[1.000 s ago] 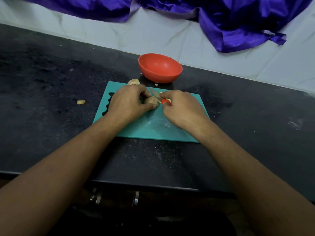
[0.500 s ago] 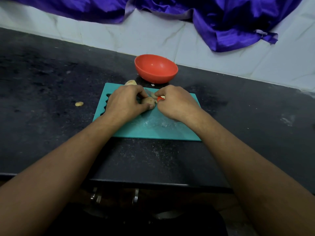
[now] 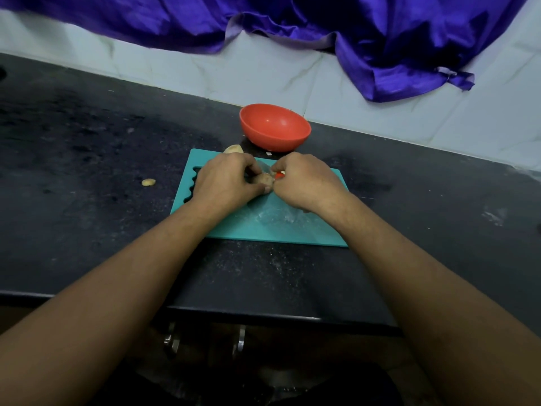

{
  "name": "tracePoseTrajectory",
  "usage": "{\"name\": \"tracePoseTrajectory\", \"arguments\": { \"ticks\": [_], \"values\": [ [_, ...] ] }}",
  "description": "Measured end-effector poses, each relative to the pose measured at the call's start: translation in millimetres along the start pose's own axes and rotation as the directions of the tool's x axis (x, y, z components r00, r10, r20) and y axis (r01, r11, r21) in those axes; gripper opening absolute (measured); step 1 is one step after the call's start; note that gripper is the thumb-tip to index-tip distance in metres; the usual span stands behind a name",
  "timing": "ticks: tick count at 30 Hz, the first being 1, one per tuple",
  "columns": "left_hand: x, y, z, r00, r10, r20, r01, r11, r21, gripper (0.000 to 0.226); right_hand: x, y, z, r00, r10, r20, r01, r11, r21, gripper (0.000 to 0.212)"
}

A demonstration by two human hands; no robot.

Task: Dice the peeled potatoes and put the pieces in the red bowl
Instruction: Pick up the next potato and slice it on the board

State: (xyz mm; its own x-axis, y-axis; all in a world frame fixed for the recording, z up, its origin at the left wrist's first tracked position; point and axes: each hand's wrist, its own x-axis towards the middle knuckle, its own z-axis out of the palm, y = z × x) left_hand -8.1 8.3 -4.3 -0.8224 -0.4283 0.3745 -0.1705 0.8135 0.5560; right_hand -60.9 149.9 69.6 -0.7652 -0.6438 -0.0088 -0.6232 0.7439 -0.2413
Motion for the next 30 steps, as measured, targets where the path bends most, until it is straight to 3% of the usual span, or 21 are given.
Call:
{"name": "tracePoseTrajectory", "arguments": {
  "ticks": [5, 9, 19, 21, 25, 30],
  "values": [
    [-0.6, 0.2, 0.4, 1.0, -0.007, 0.002, 0.007, 1.0, -0.01, 0.025, -3.6, 1.9, 5.8, 1.0, 0.01, -0.003, -0.01, 1.0, -0.03, 0.025],
    [-0.8, -0.4, 0.1, 1.0, -0.014, 0.008, 0.014, 0.999, -0.037, 0.019, -17.6, 6.4, 26.0, 0.998, 0.014, -0.056, -0.018, 0.997, -0.075, 0.037],
    [0.0, -0.7, 2.8, 1.0, -0.003, -0.022, 0.003, 1.0, -0.011, 0.033, -53.8, 21.0, 47.1, 0.987, -0.067, -0.143, 0.041, 0.982, -0.183, 0.055],
    [0.1, -1.5, 2.2, 1.0, 0.004, -0.013, -0.004, 1.0, -0.017, 0.033, -53.6, 28.9, 43.2, 0.992, -0.044, -0.117, 0.034, 0.995, -0.089, 0.051],
    [0.5, -4.6, -0.6, 1.0, 0.006, 0.024, -0.006, 0.999, -0.032, 0.033, -46.2, 47.3, 32.7, 0.994, 0.074, -0.082, -0.045, 0.951, 0.307, 0.04],
    [-0.8, -6.3, -0.8, 0.999, 0.016, 0.043, -0.015, 0.999, -0.036, 0.034, -45.4, 46.6, 28.0, 0.989, 0.1, -0.113, -0.053, 0.931, 0.361, 0.039]
  ]
}}
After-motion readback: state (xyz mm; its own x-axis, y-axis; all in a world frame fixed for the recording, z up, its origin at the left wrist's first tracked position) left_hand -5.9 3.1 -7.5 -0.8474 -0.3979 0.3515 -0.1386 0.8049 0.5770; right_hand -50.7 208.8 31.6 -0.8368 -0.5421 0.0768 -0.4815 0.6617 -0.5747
